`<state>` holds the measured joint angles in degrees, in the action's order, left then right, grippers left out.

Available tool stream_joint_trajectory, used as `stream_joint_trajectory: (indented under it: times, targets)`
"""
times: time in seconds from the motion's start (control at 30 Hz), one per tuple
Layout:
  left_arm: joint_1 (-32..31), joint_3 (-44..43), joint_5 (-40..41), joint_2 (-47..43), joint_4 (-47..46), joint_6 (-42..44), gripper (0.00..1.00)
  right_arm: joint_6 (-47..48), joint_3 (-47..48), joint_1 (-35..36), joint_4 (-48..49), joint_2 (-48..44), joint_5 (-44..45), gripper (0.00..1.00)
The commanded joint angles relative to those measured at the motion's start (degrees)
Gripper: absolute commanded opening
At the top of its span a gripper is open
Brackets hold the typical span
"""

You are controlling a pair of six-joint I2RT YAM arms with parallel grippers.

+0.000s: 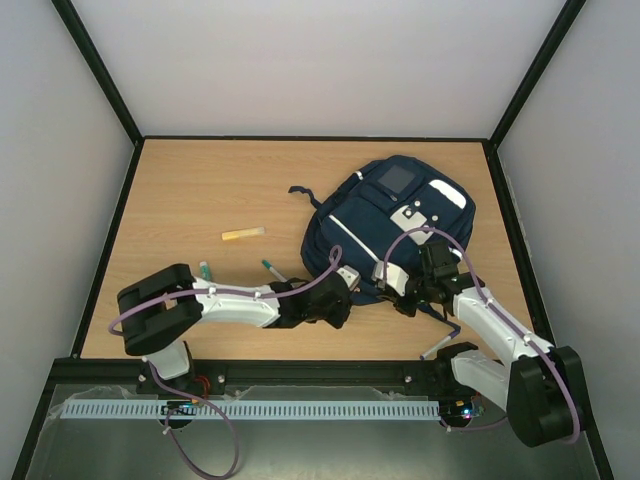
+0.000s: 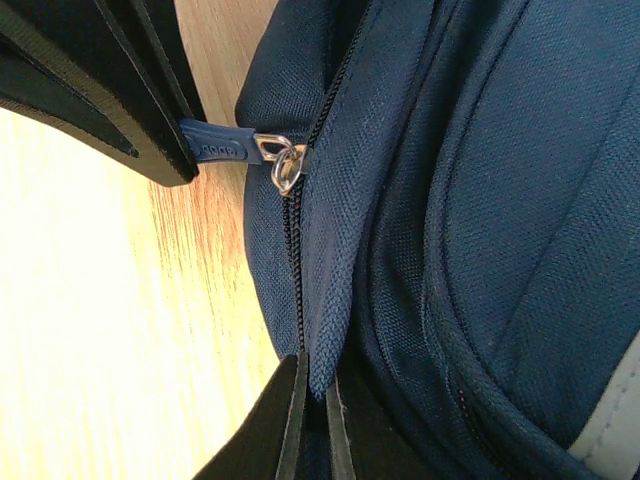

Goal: Pack the student bag
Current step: Zip the student bag at the center of the board.

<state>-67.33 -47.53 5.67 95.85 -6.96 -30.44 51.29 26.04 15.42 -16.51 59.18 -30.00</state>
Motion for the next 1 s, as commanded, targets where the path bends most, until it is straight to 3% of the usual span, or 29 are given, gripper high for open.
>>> stream_joint_trajectory:
  times: [0.0,0.23,0.57,0.97]
  targets:
    - [1.0,-2.2,-2.0,1.1,-1.2,2.7,0.03,0.6,-1.4,0.1,-6.0,-0.5,0.3,0.07]
    - [1.4,-6.7,-2.0,8.4,-4.2,4.2,0.04,-0.5,-0.8,0.1,-4.5,2.3,-0.1,0.07]
    - [1.2,-8.4,3.2,12.3,-9.6,3.5,0.22,-0.7,-1.1,0.1,-4.5,1.4,-0.1,0.07]
    - [0.4,-3.5,6.7,7.7,-5.7,2.8,0.06,-1.7,-1.2,0.1,-3.7,1.5,1.0,0.07]
